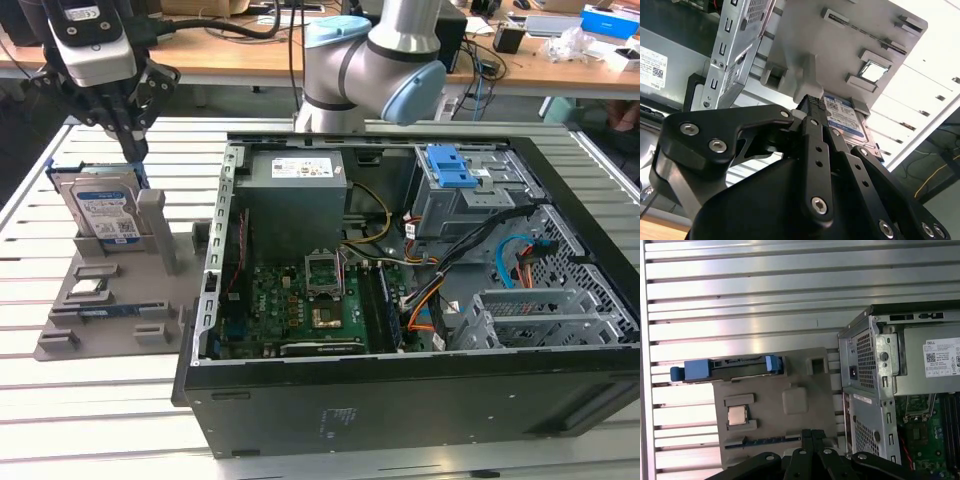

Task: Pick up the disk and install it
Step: 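Reach for the disk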

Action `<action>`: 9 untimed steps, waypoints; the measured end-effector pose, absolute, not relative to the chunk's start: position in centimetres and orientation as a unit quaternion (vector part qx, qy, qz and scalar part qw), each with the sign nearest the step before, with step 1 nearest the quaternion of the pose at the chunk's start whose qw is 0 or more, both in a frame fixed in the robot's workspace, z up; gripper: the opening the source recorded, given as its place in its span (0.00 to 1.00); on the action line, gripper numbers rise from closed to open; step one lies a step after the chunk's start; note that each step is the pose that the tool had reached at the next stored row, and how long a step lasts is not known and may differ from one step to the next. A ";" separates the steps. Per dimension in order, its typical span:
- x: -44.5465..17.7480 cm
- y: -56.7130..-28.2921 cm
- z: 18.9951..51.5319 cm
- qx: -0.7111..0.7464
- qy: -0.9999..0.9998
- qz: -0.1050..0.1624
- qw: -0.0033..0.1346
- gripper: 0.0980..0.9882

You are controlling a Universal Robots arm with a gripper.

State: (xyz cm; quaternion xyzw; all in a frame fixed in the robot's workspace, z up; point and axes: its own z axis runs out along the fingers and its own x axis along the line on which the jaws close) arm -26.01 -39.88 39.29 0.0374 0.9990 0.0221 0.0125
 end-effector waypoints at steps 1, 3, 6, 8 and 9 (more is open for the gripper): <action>-26.2 -39.9 39.3 0.037 0.999 0.022 0.012 0.01; -26.4 -39.9 39.3 0.037 0.999 0.022 0.012 0.01; -26.6 -39.9 39.3 0.037 0.999 0.022 0.013 0.01; -26.7 -39.9 39.3 0.037 0.999 0.022 0.012 0.01; -26.8 -39.9 39.3 0.037 0.999 0.022 0.012 0.01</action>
